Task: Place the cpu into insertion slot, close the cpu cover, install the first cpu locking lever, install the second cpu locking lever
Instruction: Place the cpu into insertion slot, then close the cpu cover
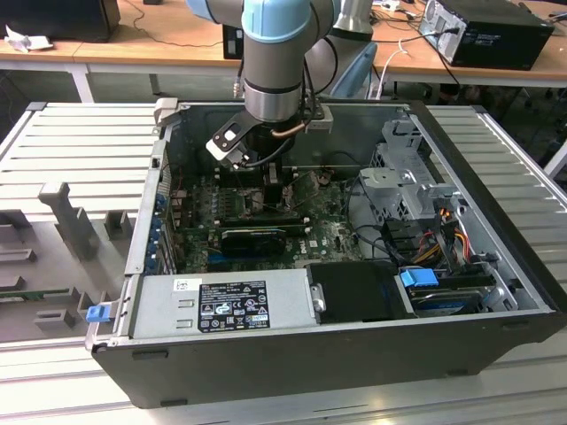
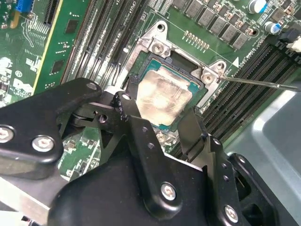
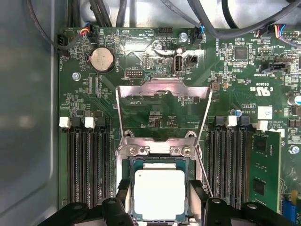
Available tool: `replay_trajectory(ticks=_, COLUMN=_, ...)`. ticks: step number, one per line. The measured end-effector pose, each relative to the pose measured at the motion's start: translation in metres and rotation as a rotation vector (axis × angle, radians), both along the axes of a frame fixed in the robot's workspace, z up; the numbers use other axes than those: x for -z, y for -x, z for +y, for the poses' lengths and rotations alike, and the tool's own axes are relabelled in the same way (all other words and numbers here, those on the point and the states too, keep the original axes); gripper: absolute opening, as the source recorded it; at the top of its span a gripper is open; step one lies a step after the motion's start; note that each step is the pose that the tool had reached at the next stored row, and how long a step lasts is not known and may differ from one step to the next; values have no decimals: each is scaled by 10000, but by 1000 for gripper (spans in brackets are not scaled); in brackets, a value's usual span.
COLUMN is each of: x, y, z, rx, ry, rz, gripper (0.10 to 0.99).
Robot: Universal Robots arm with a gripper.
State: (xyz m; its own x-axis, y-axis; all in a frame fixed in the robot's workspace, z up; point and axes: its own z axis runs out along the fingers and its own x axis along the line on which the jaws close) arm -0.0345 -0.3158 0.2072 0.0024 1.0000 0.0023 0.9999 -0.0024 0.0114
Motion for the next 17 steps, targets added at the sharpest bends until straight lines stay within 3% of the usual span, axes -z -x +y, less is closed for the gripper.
replay_trajectory(ticks=3, x=-70, y=0, z=0, rx=0, ry=0, rz=0, gripper=588)
replay_trajectory(ticks=5, x=-94, y=0, z=0, rx=0, ry=0, rz=0, gripper=459)
replay_trajectory(ticks=8, x=-156, y=0, z=0, rx=-1, ry=21, rz=1, gripper=106)
replay_trajectory(ticks=17, x=-198, y=-8, z=0, rx=37, ry=27, rz=0, gripper=106)
